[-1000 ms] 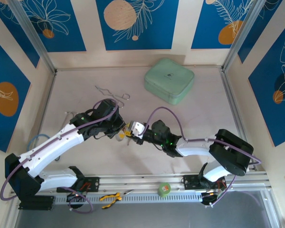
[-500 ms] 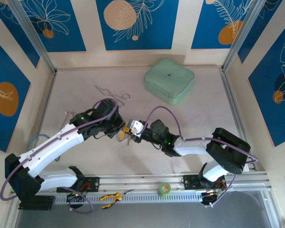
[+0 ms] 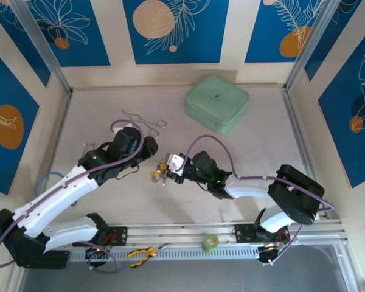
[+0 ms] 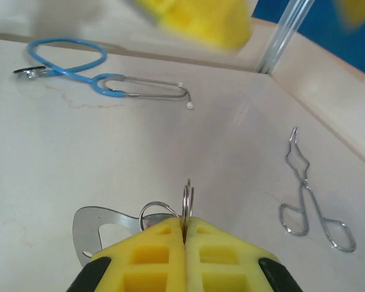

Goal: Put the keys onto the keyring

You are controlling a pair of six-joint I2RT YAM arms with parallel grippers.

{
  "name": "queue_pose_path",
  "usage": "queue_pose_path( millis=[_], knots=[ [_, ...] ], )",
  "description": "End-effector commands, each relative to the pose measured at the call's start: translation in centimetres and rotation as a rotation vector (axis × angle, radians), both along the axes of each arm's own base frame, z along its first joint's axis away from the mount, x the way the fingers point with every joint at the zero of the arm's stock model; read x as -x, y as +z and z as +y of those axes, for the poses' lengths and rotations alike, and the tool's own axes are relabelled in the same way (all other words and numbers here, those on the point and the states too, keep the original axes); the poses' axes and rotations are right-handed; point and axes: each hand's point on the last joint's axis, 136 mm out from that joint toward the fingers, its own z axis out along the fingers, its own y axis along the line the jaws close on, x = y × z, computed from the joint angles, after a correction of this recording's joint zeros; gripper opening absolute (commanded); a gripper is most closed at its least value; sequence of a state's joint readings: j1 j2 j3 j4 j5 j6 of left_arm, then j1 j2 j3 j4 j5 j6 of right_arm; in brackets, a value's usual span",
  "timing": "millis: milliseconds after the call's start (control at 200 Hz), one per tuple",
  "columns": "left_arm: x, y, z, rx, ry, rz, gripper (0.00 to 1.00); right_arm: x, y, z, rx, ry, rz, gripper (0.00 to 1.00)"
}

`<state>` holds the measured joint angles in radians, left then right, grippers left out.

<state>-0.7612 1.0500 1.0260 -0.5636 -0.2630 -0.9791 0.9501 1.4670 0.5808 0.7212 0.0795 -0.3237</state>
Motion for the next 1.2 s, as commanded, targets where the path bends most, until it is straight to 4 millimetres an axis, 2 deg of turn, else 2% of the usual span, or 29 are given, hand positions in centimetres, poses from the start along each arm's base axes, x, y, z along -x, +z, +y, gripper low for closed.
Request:
queue_pose_path(
  millis=[0,110,200,315,370,435,615,675,775,980,1195],
  knots=[
    [-2.0,2.9,1.1,-0.446,-0.245,-0.411,0.49,1.2,1.5,-0.3,0.013,0.110,0.073,0.00],
    [-0.9,1.4,-0.2,-0.674,-0.522,-0.579,0.48,1.7,1.6,-1.4,0.052,0.158,0.133,0.00],
    [0.9,-0.1,-1.9,-0.770,-0.766,-0.709,0.44,1.9,2.0,-2.4,0.062,0.192,0.165,0.00],
    [4.4,-2.2,-4.2,-0.796,-1.079,-0.885,0.39,2.3,2.6,-3.3,0.087,0.245,0.172,0.00],
    [5.5,-2.9,-4.8,-0.797,-1.165,-0.936,0.34,2.7,2.7,-3.6,0.111,0.270,0.169,0.00],
    [5.9,-3.4,-5.1,-0.793,-1.205,-0.956,0.29,3.0,2.9,-3.9,0.134,0.287,0.167,0.00],
    [6.7,-3.4,-6.7,-0.689,-1.228,-1.040,0.27,3.5,3.4,-4.4,0.174,0.319,0.165,0.00],
    [6.7,-3.3,-7.1,-0.658,-1.215,-1.061,0.21,3.7,3.6,-4.4,0.178,0.329,0.162,0.00],
    [7.3,-3.9,-7.6,-0.605,-1.242,-1.070,0.20,4.1,3.9,-4.5,0.183,0.348,0.152,0.00],
    [7.1,-4.4,-7.8,-0.590,-1.231,-1.057,0.20,4.6,4.3,-4.5,0.186,0.373,0.139,0.00],
    [7.7,-4.8,-8.1,-0.557,-1.274,-1.036,0.11,5.1,4.9,-4.1,0.181,0.395,0.119,0.00]
  ],
)
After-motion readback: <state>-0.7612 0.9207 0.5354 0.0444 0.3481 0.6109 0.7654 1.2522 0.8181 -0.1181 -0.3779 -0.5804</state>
